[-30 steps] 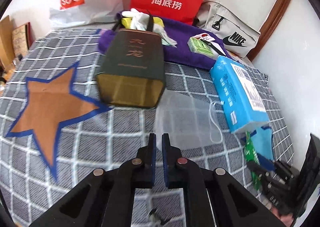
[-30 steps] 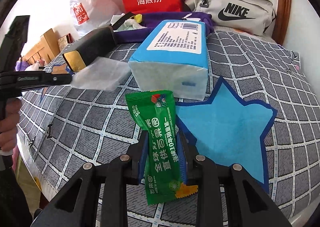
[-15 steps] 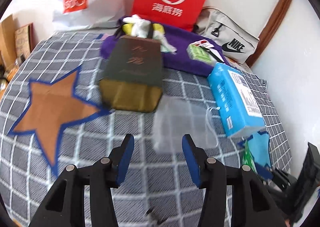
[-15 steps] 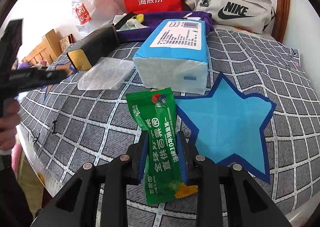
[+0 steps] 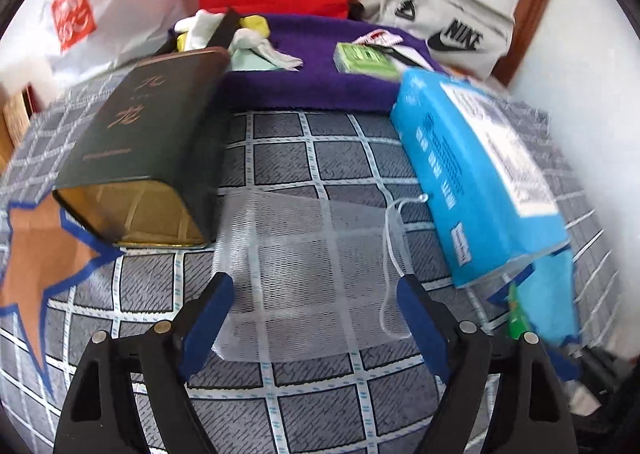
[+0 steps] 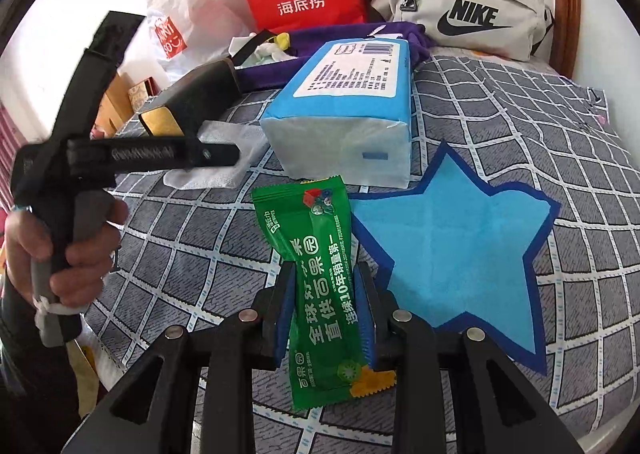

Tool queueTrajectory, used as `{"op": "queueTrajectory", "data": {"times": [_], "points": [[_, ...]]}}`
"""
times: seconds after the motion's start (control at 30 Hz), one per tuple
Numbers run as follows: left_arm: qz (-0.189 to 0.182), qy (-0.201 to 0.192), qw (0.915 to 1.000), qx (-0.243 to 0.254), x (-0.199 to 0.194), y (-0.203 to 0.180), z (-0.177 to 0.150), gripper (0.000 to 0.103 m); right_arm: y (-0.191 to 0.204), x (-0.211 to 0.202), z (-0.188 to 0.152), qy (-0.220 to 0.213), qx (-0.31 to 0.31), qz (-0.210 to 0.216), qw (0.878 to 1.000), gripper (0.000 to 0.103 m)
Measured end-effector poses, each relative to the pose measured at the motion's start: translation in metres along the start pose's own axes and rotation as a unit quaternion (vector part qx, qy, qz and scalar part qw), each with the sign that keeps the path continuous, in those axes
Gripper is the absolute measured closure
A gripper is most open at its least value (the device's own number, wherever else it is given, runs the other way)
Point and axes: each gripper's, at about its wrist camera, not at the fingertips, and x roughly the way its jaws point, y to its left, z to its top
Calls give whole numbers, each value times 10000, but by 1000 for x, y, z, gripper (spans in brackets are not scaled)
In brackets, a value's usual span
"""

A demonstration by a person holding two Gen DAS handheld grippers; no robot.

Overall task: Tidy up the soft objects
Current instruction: 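Grasp the clear mesh bag with the left tool while the right tool holds the packet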

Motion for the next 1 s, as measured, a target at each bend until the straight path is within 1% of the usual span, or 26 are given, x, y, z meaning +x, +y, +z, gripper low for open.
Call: {"op": "queueTrajectory", "data": {"times": [0.07, 0.13, 0.2, 0.23, 0.27, 0.3, 0.33, 0.37, 0.4, 0.5, 0.6, 0.77, 0.87, 0.93, 0.97, 1.0], "points": [[278, 0, 9995, 181, 3, -9, -1, 21, -2, 1, 1, -19, 33, 59, 10000, 74], [380, -73, 9990, 206, 3, -12, -2, 20, -3, 1, 2, -27, 43, 85, 10000, 74], [330, -128, 9992, 200, 1, -12, -3, 32, -3, 1, 3, -30, 35, 95, 9999, 74], [331, -144, 9991, 216, 0, -13, -4, 34, -2, 0, 2, -32, 35, 62, 10000, 74], [327, -147, 9990, 282, -1, -15, -4, 43, -2, 0, 2, -34, 25, 3, 10000, 74], [276, -143, 9989, 350, -3, -18, -5, 58, -1, -1, 2, -33, 7, -47, 10000, 74], [175, -118, 9990, 392, -6, -21, -7, 66, 0, -1, 1, -31, -39, -121, 9999, 74], [91, -92, 9990, 423, -7, -23, -8, 78, 2, -2, 1, -31, -57, -154, 9999, 74], [27, -79, 9989, 462, -8, -25, -9, 87, 2, -2, 0, -29, -68, -196, 9998, 74], [-142, -41, 9990, 413, -12, -24, -13, 96, 4, -4, -1, -9, -87, -283, 9996, 74], [-417, -3, 9989, 217, -18, -15, -16, 99, 6, -7, -4, 17, -84, -328, 9994, 74], [-622, -144, 9979, -66, -43, 3, -26, 99, 7, -14, -8, 17, -40, -392, 9992, 74], [-581, -202, 9979, -193, -52, 12, -28, 99, 9, -17, -8, 12, -59, -407, 9992, 74], [-577, -152, 9977, -321, -52, 19, -26, 99, 11, -19, -8, 6, -78, -426, 9991, 74], [-594, -143, 9973, -420, -51, 23, -26, 97, 12, -20, -7, 0, -93, -427, 9990, 74], [-635, -153, 9965, -523, -50, 27, -25, 85, 12, -21, -7, -10, -105, -424, 9990, 74]]}}
